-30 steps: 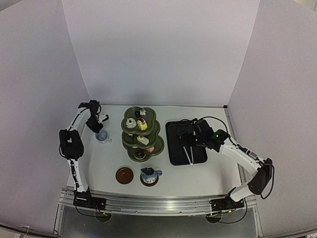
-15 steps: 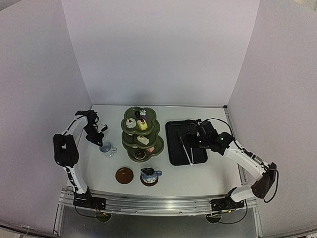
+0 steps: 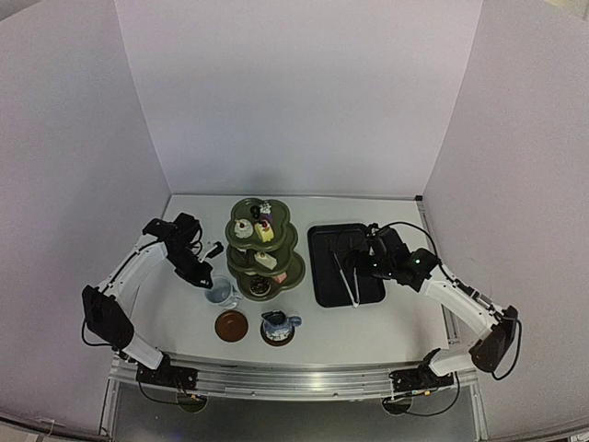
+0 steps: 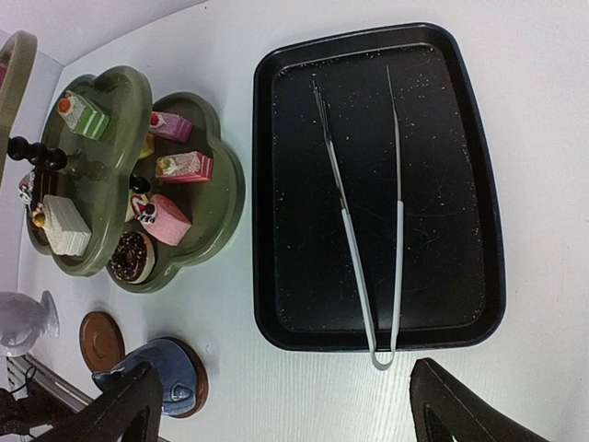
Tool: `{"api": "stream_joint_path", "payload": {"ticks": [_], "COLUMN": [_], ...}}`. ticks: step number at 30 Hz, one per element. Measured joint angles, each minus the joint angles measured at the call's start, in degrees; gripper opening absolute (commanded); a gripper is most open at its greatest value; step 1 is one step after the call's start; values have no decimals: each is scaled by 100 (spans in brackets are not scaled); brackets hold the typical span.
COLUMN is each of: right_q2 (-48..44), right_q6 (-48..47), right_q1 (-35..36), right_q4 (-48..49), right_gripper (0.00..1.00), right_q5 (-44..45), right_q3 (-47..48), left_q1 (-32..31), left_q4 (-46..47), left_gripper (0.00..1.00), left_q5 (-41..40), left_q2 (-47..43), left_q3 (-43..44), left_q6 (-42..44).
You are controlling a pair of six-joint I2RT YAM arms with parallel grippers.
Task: Serve the afternoon tea
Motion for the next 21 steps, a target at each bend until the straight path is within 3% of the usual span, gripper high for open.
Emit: {"api": "stream_joint_path", "payload": {"ticks": [13,21], "right_q2": [-5,403], "right_q6": [137,-290], "right_q1": [9,24], "right_q4": [0,2], "right_gripper": [91,91], "right_q5": [97,50], "right_q3": [-63,355], "left_q1": [-512,-494], "left_q4": [81,25], "left_gripper": [0,0], "left_q5": [369,-6], "left_q2": [-10,560], "left_q3": [-267,-622], "left_q6": [-1391,-1795]}}
